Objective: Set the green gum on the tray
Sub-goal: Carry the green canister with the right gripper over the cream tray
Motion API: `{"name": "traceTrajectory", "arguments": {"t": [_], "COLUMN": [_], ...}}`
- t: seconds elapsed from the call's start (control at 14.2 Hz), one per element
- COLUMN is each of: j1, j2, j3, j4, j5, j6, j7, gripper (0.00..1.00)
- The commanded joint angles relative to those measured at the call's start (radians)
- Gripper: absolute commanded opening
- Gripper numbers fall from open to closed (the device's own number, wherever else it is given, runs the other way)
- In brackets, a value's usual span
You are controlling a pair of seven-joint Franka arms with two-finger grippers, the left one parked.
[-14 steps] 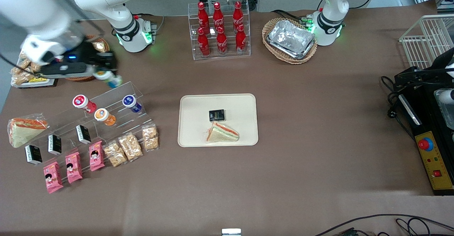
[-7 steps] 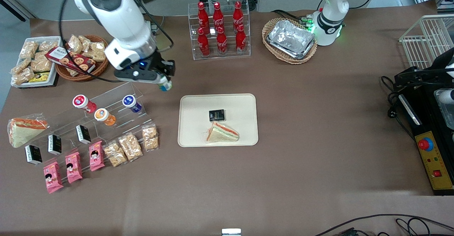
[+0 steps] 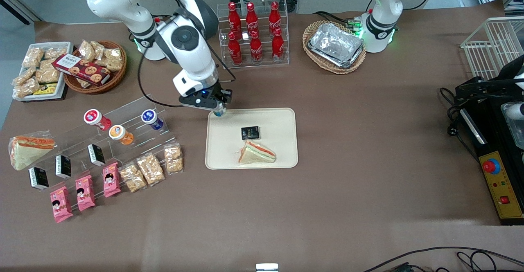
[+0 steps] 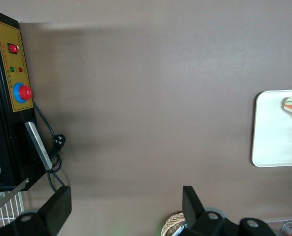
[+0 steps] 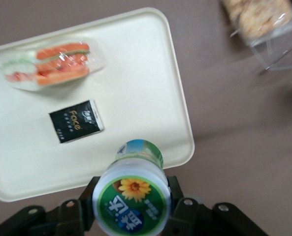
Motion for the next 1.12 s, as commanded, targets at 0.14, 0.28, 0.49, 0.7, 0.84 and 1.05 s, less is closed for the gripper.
{"name": "traceTrajectory", "arguments": {"t": [0.14, 0.28, 0.49, 0.7, 0.84, 1.05], "j1": [0.018, 0.010, 0.008, 0.007, 0.007, 0.005], "j2": [0.095, 0.152, 0.204, 0.233, 0.233, 0.233], "j3": [-0.013, -0.014, -0.016, -0.019, -0.019, -0.019], "j4": [-0.127, -0.129, -0.129, -0.129, -0.127, -0.126], "j5": [-0.015, -0.015, -0.013, -0.012, -0.012, -0.012], "j6": [0.245, 0.308, 0.365, 0.389, 0.390, 0.390], "j7": [0.032, 0.032, 0.034, 0.040, 0.055, 0.060], "gripper": [0.06, 0.06, 0.06, 0.23, 0.99, 1.00]}}
